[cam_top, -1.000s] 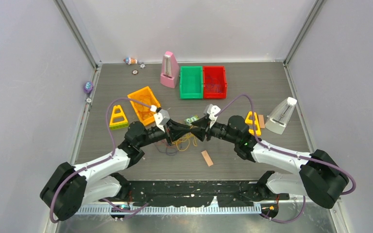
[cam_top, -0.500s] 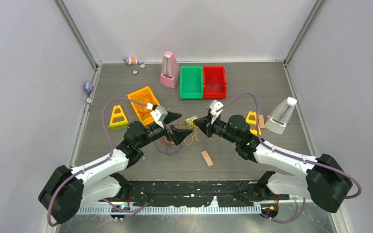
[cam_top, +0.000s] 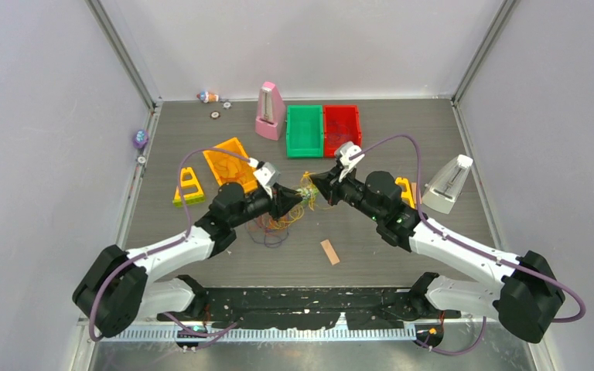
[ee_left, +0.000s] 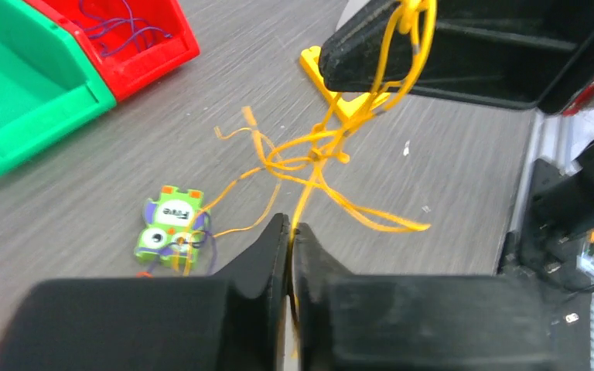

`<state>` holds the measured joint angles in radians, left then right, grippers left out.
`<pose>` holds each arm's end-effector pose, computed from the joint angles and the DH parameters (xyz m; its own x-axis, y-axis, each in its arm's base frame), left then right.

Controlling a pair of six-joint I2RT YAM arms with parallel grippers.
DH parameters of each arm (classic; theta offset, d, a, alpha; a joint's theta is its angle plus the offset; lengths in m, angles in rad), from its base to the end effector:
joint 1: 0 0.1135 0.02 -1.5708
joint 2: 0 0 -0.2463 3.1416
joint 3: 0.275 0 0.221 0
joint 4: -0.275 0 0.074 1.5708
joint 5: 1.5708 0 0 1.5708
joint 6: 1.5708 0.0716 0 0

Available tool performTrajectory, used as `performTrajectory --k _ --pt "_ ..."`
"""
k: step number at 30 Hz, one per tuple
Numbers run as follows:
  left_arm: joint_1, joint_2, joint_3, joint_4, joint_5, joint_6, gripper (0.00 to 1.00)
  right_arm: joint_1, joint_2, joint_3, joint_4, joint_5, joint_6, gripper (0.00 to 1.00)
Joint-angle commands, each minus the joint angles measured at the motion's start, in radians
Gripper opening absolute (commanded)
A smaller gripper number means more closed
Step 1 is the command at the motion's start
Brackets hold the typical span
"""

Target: Untangle the cables

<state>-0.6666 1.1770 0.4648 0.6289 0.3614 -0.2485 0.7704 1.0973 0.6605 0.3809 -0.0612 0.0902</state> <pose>0.1936 -0.1845 0.2356 -0.2737 -0.0774 -0.9587 0.8130 0.5140 -0.2736 0.1915 0.1919 0.2890 -0.1065 0.0219 -0.9941 -0.7323 0.6745 0.0933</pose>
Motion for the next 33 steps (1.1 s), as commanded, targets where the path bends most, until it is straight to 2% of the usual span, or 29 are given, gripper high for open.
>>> performTrajectory --k 1,2,7,9,11,15,20,23,25,26,28,29,33 --pt "-0.004 0.023 0.077 -0.069 -0.001 0.014 0.00 0.003 -0.026 0.064 -0.028 0.106 0.024 0.05" --pt "-0.004 0.017 0.076 -0.082 -0.036 0.013 0.00 0.003 -0.033 0.068 -0.061 0.149 0.025 0.05" --pt "0.026 -0.070 0.009 -0.133 -0.399 -0.023 0.00 -0.046 -0.076 0.098 -0.209 0.636 0.076 0.05" --pt "0.055 -0.128 -0.038 -0.119 -0.499 -0.068 0.00 -0.120 -0.094 0.107 -0.282 0.705 0.119 0.05" --pt "0.079 -0.175 -0.076 -0.127 -0.625 -0.115 0.00 -0.211 -0.118 0.104 -0.340 0.705 0.167 0.05" --pt "0.112 -0.241 -0.119 -0.169 -0.784 -0.178 0.00 -0.357 -0.170 0.087 -0.412 0.684 0.216 0.05" --pt "0.120 -0.307 -0.121 -0.307 -1.035 -0.275 0.00 -0.437 -0.217 0.114 -0.460 0.734 0.215 0.05" --pt "0.121 -0.330 -0.150 -0.252 -1.055 -0.268 0.00 -0.447 -0.242 0.137 -0.431 0.637 0.196 0.05" --pt "0.121 -0.321 -0.159 -0.182 -0.936 -0.214 0.00 -0.447 -0.247 0.151 -0.394 0.455 0.180 0.05" --pt "0.121 -0.314 -0.155 -0.150 -0.852 -0.177 0.00 -0.448 -0.243 0.162 -0.391 0.318 0.176 0.05" --pt "0.119 -0.296 -0.136 -0.141 -0.750 -0.134 0.00 -0.448 -0.213 0.224 -0.392 0.159 0.182 0.05" --pt "0.119 -0.288 -0.127 -0.151 -0.746 -0.133 0.00 -0.448 -0.182 0.287 -0.411 0.068 0.186 0.05" --pt "0.119 -0.277 -0.114 -0.199 -0.827 -0.157 0.00 -0.447 -0.099 0.494 -0.480 -0.102 0.192 0.05"
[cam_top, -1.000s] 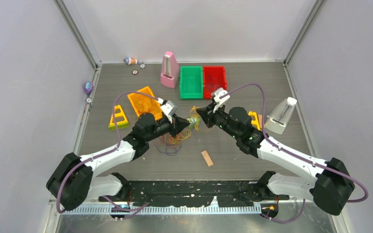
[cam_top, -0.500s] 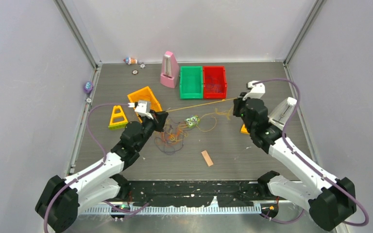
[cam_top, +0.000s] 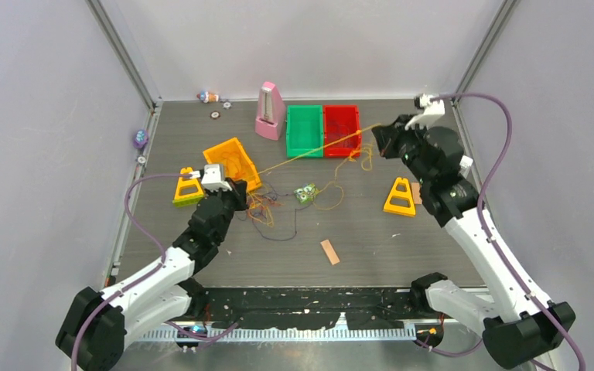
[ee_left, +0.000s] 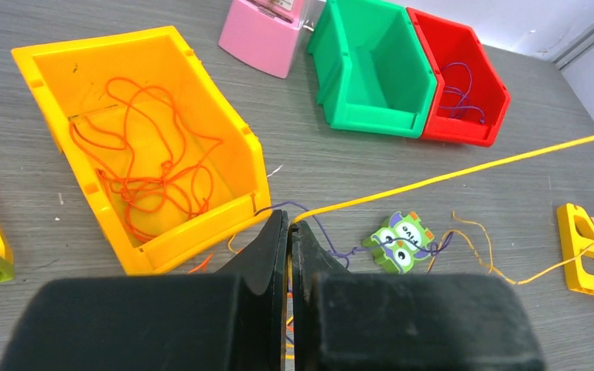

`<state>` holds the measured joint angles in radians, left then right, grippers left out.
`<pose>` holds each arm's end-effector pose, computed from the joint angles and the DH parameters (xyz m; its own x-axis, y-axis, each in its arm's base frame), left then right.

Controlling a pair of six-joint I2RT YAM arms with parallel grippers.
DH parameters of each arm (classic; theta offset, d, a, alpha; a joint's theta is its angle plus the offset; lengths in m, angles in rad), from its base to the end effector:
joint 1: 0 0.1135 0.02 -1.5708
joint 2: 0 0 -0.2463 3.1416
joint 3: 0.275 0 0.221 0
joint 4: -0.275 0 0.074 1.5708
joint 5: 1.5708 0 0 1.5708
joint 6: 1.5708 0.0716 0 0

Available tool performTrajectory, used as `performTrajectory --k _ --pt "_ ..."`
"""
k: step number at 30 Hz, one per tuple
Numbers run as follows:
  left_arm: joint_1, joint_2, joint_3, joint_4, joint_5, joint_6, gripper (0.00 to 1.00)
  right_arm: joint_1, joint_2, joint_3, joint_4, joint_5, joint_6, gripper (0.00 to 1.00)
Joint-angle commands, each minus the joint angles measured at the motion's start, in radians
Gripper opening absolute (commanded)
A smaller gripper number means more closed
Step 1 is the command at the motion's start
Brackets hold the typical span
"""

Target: Untangle the cables

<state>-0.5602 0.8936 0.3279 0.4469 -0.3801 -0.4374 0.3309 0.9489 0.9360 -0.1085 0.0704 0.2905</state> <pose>0.1979 -0.0927 0.2255 -0.1678 -0.3591 -0.9181 0.1218 0.9166 -0.3808 0.2232 0.0714 0.3533 -0.1836 0.2390 -0.9535 -0.2144 0.9369 0.2762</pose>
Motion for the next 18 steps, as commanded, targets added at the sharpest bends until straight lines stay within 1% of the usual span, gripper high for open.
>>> performTrajectory --k 1,2,3,4,5,6,7,8,10,13,15,18 --pt "0.013 0.011 0.023 -0.020 -0.087 0.032 0.00 -0.008 0.072 0.252 0.000 -0.258 -0.009 0.05" --pt "0.013 0.020 0.029 -0.020 -0.072 0.035 0.00 -0.007 0.085 0.320 -0.018 -0.308 -0.010 0.05" --pt "0.013 0.032 0.039 -0.029 -0.037 0.045 0.06 -0.005 0.111 0.354 -0.030 -0.333 -0.010 0.05" --pt "0.013 0.042 0.065 -0.051 0.001 0.058 0.24 0.002 0.124 0.417 -0.054 -0.377 -0.013 0.05" --pt "0.013 0.052 0.082 -0.062 0.043 0.070 0.45 0.010 0.150 0.444 -0.086 -0.393 -0.017 0.05" --pt "0.013 0.053 0.088 -0.064 0.084 0.081 0.62 0.031 0.162 0.492 -0.109 -0.401 -0.036 0.05" --pt "0.012 0.049 0.084 -0.051 0.118 0.089 0.73 0.048 0.186 0.514 -0.168 -0.390 -0.054 0.05" --pt "0.012 0.039 0.070 -0.018 0.150 0.096 0.78 0.086 0.197 0.547 -0.201 -0.343 -0.089 0.05" --pt "0.012 0.016 0.032 0.062 0.231 0.112 0.82 0.134 0.225 0.551 -0.261 -0.295 -0.133 0.05" --pt "0.012 0.003 0.008 0.135 0.318 0.120 0.82 0.169 0.250 0.469 -0.231 -0.283 -0.140 0.05" --pt "0.010 0.010 0.009 0.156 0.358 0.125 0.81 0.194 0.262 0.432 -0.202 -0.284 -0.138 0.05" --pt "0.008 0.035 0.019 0.162 0.375 0.126 0.77 0.208 0.291 0.414 -0.172 -0.281 -0.132 0.05"
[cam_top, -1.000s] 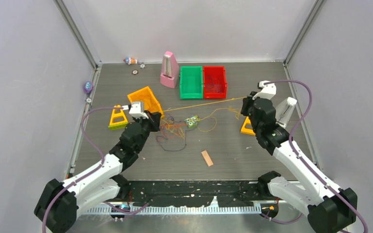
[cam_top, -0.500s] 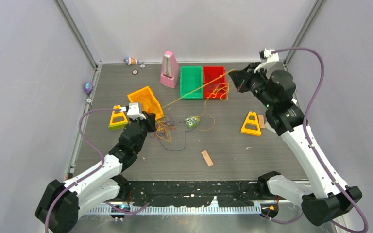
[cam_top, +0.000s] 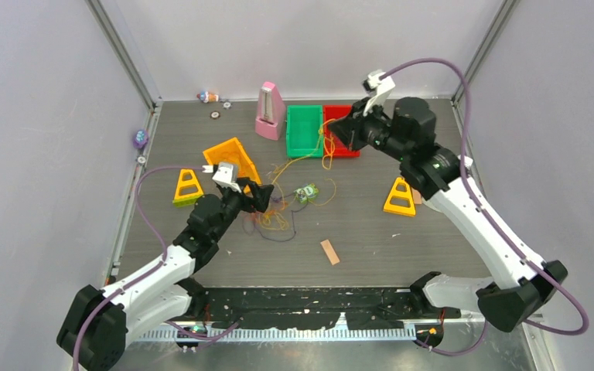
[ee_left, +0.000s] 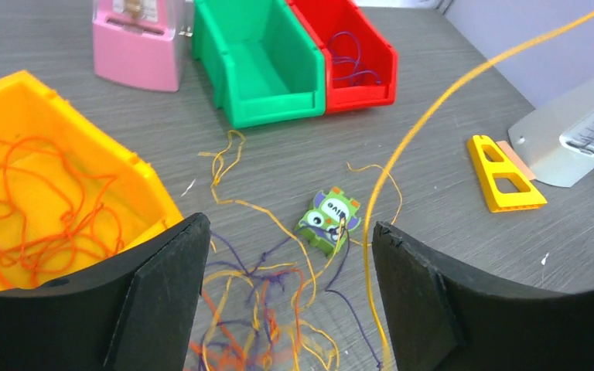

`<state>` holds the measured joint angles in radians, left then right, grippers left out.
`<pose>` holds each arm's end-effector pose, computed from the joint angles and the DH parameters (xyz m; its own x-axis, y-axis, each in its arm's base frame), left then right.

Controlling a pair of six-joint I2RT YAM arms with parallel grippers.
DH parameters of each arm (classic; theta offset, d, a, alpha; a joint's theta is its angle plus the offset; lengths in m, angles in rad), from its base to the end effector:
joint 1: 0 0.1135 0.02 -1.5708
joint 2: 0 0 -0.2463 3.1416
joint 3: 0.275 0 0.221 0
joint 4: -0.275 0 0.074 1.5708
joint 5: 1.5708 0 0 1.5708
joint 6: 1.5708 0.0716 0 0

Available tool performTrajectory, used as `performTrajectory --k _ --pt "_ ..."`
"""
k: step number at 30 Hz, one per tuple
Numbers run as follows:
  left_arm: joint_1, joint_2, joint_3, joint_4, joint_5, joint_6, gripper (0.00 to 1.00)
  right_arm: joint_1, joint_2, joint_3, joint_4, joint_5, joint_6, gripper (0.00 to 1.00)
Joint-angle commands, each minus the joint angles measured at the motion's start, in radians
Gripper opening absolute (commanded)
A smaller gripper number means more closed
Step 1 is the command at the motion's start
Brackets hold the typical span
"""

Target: Untangle the cables

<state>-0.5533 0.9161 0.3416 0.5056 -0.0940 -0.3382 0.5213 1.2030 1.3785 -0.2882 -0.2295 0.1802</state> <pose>0.1959 -0.1131 0.2337 -0.2024 -0.2632 -0.9433 0.3990 0.8575 -0.3249 0.2288 0.1502 0.4234 -0.2180 0.0761 -0.9730 -0.6525 0.7301 0.2033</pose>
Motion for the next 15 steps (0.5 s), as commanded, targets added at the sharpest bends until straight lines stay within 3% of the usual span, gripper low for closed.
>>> performTrajectory --k 1,6,15 --pt "0.001 0.023 0.011 0.099 0.089 0.028 0.76 0.022 0.045 -0.025 0.017 0.014 -0.019 0.05" --pt "-0.002 0.039 0.022 0.116 0.190 0.041 0.83 0.040 0.119 0.027 0.012 -0.048 -0.017 0.05" --pt "-0.018 0.016 -0.040 0.300 0.371 0.050 0.89 0.186 0.267 0.110 -0.008 -0.079 -0.060 0.05"
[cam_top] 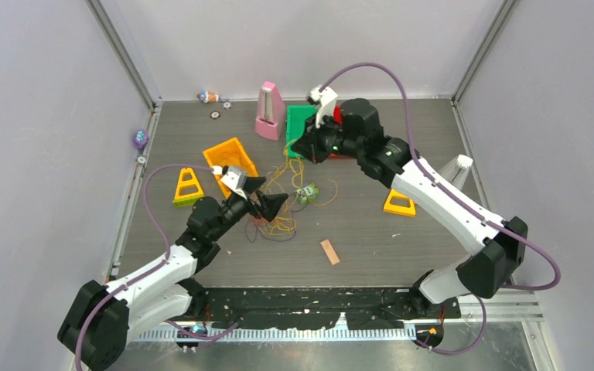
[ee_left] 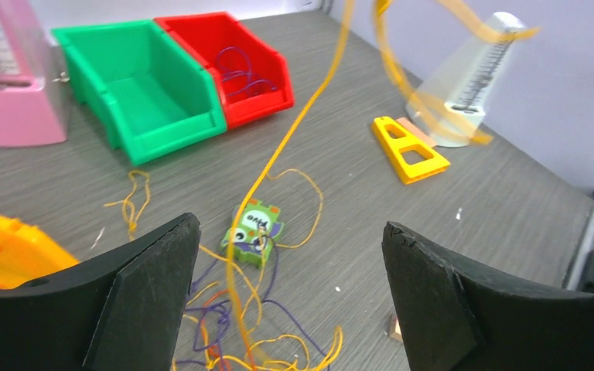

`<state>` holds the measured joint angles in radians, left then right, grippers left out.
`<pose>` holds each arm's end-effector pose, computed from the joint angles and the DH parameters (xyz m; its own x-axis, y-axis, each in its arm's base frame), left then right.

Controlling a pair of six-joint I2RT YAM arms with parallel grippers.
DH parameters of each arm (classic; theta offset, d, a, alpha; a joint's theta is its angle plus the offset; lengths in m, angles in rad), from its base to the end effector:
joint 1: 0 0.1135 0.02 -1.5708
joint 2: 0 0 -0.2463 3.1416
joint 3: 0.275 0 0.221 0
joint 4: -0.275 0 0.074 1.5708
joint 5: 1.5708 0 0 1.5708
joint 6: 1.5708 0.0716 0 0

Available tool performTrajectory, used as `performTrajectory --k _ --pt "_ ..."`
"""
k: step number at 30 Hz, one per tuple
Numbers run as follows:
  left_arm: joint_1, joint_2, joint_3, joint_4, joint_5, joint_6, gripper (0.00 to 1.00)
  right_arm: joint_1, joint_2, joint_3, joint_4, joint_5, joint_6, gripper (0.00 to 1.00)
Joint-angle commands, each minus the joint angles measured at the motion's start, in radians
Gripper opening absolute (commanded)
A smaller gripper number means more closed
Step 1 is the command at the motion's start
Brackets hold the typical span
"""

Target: Untangle the cables

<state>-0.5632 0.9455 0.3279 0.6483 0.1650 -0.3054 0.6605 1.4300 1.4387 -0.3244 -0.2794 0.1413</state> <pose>0.1870 -0.1320 0.2434 -0.1753 -0.2401 -0.9548 0.6425 0.7069 -0.2957 0.2511 0.2201 0.3749 -0.3549 -0.1043 -0.9290 -0.7543 0.6191 0.2186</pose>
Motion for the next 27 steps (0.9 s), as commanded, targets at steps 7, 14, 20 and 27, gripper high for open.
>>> performTrajectory --k 7,14,20,27 --pt "-0.014 0.032 0.028 0.052 0.031 0.033 0.85 0.101 0.034 0.057 0.039 -0.081 0.010 0.05" --pt "-0.013 0.072 0.086 -0.084 -0.111 0.039 0.59 0.103 -0.069 -0.048 0.096 -0.210 0.108 0.05" --pt "-0.013 0.008 0.022 -0.028 -0.220 0.028 0.00 0.105 -0.168 -0.190 0.101 -0.238 0.101 0.45" --pt "-0.013 -0.127 -0.067 -0.036 -0.515 -0.012 0.00 0.055 -0.271 -0.366 0.067 0.244 0.068 0.83"
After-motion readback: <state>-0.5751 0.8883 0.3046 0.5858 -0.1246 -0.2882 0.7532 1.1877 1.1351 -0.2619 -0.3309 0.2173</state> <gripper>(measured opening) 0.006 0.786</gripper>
